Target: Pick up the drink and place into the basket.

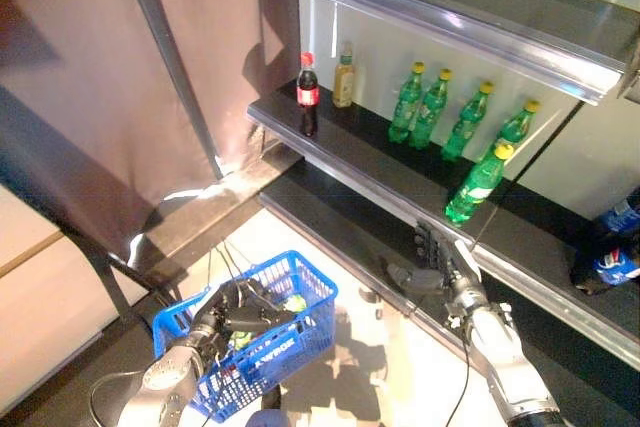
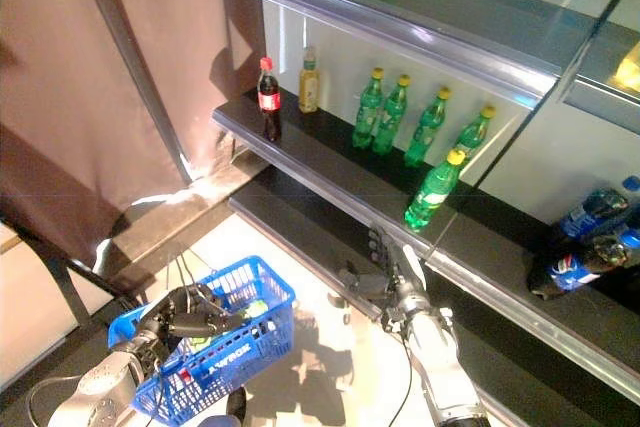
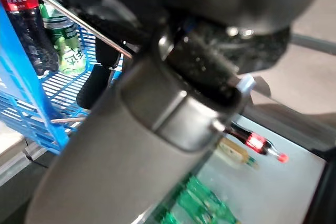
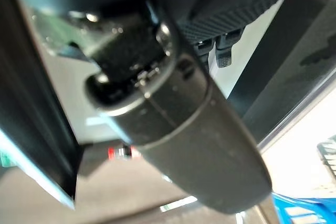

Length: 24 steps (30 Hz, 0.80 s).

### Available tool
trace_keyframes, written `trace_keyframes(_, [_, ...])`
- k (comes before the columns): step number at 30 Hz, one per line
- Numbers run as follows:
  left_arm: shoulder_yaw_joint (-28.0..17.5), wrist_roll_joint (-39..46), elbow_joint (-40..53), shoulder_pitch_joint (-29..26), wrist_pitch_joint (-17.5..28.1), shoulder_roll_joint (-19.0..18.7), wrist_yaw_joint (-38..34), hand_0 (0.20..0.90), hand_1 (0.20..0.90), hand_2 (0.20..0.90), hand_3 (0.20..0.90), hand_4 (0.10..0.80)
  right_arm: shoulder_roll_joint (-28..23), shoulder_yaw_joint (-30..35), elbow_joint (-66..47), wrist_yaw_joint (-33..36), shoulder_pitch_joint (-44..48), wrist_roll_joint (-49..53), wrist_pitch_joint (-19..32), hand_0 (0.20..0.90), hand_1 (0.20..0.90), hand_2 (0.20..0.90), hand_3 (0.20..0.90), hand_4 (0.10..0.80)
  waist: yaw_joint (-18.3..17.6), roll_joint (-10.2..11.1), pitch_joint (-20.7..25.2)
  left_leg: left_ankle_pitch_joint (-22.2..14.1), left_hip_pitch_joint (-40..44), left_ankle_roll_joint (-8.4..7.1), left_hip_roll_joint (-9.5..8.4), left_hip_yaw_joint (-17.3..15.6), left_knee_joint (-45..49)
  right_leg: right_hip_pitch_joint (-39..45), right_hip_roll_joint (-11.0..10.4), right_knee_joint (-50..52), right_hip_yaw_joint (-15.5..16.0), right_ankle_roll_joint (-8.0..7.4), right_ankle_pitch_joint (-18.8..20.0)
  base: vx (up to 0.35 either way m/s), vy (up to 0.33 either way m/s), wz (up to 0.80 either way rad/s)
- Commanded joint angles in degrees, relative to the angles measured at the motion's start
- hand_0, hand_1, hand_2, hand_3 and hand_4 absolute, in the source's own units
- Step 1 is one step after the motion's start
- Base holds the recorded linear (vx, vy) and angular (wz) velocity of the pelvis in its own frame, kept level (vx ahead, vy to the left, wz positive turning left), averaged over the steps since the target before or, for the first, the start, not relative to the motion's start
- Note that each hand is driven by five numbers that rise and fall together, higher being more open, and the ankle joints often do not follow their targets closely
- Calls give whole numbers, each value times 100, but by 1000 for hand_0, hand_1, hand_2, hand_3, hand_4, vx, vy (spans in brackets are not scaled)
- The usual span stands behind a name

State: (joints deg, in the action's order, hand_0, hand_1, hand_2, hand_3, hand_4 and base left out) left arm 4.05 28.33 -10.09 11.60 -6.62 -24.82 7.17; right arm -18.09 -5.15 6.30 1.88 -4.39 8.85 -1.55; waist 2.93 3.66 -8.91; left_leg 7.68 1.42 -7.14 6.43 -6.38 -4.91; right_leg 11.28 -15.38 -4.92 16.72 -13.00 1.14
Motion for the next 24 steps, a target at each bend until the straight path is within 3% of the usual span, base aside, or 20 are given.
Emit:
trace_keyframes(1, [-803, 51, 796, -1084, 2144, 29, -13, 300, 300, 300, 200, 100, -132, 455, 14, 170, 188, 384, 1067, 900, 900, 900, 900, 800, -39, -150, 701, -758, 620, 266, -4, -396, -9, -353, 248, 73, -34, 289, 354, -8, -2, -22])
trace_keyframes(5, [-852, -114, 500, -1035, 2204, 38, -149, 300, 300, 300, 200, 100, -59, 537, 237, 175, 104, 515, 1155, 900, 900, 900, 900, 800, -98, -158, 705, -764, 616, 259, 5, -431, -9, -362, 256, 66, -66, 292, 356, -8, -3, -13])
trace_keyframes(9, [-898, -642, -355, -841, 2269, 9, -321, 300, 300, 300, 200, 100, 160, 795, 876, 243, -156, 827, 1344, 900, 900, 900, 900, 800, -281, -171, 713, -762, 596, 250, 32, -550, -9, -426, 308, 68, -220, 306, 361, -27, -10, -23])
trace_keyframes(24, [-652, -1778, -3201, -912, 2813, 148, -876, 300, 300, 300, 200, 100, 29, 1074, 3098, 529, -177, 1568, 1504, 900, 900, 900, 900, 800, -548, -245, 697, -785, 594, 249, 53, -774, -9, -561, 454, 52, -599, 364, 330, -17, -3, -23])
